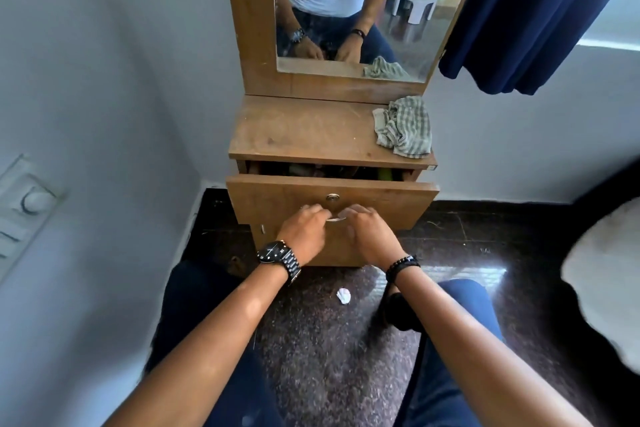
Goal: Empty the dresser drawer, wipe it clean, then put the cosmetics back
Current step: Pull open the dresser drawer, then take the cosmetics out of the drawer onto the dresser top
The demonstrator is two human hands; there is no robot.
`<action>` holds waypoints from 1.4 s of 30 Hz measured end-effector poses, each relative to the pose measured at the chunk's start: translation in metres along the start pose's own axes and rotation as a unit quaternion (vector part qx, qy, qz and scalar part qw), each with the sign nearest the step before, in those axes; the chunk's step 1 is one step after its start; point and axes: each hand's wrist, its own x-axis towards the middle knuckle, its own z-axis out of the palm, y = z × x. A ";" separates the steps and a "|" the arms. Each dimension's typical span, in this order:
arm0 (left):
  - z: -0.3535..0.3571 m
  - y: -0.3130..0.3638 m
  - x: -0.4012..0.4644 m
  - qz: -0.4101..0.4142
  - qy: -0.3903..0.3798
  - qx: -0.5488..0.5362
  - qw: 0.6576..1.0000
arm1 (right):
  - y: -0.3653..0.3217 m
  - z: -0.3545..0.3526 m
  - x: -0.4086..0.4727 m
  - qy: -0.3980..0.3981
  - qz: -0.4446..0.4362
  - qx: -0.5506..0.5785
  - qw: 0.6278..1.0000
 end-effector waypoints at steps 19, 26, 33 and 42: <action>-0.039 0.004 -0.012 -0.018 0.024 0.137 0.990 | -0.001 -0.044 0.019 0.048 -0.009 0.097 0.994; -0.034 0.014 -0.036 -0.046 -0.007 0.120 0.992 | -0.001 -0.036 -0.003 0.033 0.019 0.125 0.991; -0.032 0.031 -0.075 -0.077 -0.043 0.089 0.992 | -0.008 -0.025 -0.040 0.019 0.027 0.126 0.992; -0.025 0.036 -0.104 -0.077 -0.064 0.085 0.991 | -0.017 -0.021 -0.071 0.001 0.013 0.150 0.989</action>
